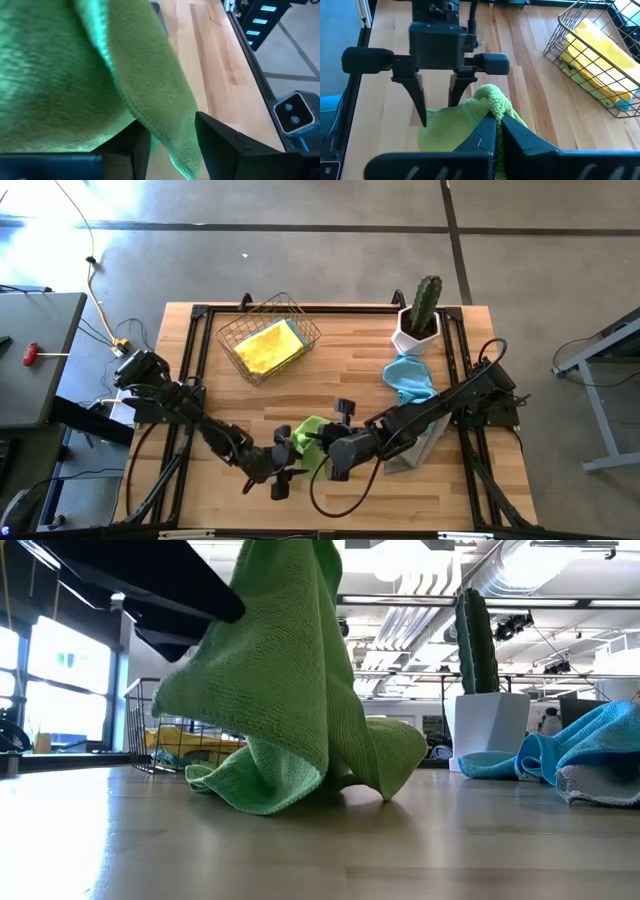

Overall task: Fold microfiber towels
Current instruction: Fold the green microfiber towel

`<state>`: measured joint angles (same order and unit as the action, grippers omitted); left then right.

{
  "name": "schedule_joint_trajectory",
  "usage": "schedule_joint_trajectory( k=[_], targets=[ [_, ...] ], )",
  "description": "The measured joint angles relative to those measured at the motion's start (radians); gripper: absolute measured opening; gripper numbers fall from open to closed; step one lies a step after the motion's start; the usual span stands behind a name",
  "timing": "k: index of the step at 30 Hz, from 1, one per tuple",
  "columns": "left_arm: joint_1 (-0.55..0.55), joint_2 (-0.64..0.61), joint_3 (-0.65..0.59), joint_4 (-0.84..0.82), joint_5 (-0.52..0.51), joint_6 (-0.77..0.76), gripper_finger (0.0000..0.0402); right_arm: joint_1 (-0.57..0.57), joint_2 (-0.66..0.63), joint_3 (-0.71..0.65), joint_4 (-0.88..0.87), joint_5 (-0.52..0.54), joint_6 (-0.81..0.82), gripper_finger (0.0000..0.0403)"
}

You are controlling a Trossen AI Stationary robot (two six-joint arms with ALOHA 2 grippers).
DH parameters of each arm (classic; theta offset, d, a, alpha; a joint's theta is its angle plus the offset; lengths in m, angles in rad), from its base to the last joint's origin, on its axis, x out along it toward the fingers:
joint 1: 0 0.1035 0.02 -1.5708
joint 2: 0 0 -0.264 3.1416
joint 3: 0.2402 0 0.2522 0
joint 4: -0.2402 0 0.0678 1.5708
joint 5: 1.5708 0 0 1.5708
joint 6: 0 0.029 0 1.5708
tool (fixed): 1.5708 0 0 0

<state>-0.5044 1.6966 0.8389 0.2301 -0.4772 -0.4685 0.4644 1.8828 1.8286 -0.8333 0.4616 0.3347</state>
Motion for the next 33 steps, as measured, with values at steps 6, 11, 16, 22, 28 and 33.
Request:
schedule_joint_trajectory(
  k=[6, 11, 16, 22, 28, 33],
  targets=[
    [0.000, 0.000, 0.000, 0.002, -0.022, -0.033, 0.0055, 0.000, 0.000, 0.000, -0.013, 0.000, -0.003, 0.0000],
    [-0.013, -0.012, -0.001, -0.004, -0.006, -0.073, 0.0011, 0.000, 0.000, 0.000, -0.025, -0.001, -0.003, 0.0012],
    [-0.034, -0.033, -0.001, -0.017, 0.167, -0.170, 0.0003, 0.000, 0.000, 0.000, -0.026, -0.034, -0.053, 0.0068],
    [-0.050, -0.068, 0.000, -0.023, 0.369, -0.293, 0.0001, 0.006, 0.006, -0.024, -0.033, -0.104, -0.255, 0.0156],
    [-0.065, -0.095, 0.000, -0.085, 0.508, -0.338, 0.0001, 0.022, 0.013, -0.286, 0.221, -0.084, -0.416, 0.0180],
    [-0.081, -0.095, 0.000, -0.157, 0.511, -0.366, 0.0001, 0.005, 0.013, -0.458, 0.628, -0.079, -0.546, 0.0181]
  ],
)
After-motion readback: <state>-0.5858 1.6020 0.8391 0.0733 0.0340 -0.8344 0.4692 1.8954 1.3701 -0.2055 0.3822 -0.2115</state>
